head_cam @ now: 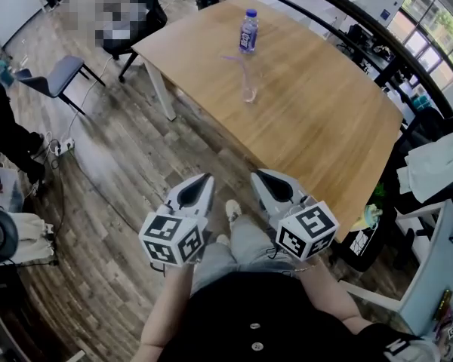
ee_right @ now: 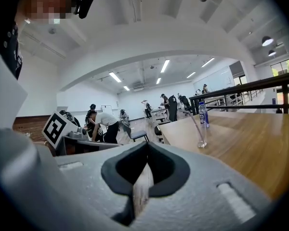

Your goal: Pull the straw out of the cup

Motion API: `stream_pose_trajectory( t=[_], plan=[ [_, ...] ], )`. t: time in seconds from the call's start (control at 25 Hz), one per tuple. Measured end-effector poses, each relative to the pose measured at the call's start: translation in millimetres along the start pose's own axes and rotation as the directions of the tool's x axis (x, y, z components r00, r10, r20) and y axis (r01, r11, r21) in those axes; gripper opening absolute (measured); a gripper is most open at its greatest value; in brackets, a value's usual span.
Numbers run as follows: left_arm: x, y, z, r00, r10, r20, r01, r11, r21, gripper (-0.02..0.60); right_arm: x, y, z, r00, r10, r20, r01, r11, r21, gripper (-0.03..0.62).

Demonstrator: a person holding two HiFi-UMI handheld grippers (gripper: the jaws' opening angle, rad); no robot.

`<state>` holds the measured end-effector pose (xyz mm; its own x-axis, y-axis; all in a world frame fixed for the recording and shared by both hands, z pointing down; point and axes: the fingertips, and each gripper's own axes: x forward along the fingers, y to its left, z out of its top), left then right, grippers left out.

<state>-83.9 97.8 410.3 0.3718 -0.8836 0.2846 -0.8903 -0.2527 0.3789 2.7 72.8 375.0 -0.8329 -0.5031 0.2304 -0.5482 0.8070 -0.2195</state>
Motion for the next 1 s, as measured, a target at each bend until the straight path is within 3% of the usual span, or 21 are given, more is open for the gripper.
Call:
stream_pose_trajectory(
  t=[0.44, 1.0],
  plan=[
    [36, 37, 10, 0.999, 0.022, -0.034, -0.022, 1.0, -0.013, 0.026, 46, -33, 11, 1.0, 0.013, 0.01, -0.013, 1.0, 0.018, -0.002],
    [144, 82, 60, 0.998, 0.021, -0.067, -0.022, 1.0, -0.013, 0.026, 123, -139, 58, 0.998, -0.003, 0.06, 0.001, 0.999, 0.038, -0.002]
  ],
)
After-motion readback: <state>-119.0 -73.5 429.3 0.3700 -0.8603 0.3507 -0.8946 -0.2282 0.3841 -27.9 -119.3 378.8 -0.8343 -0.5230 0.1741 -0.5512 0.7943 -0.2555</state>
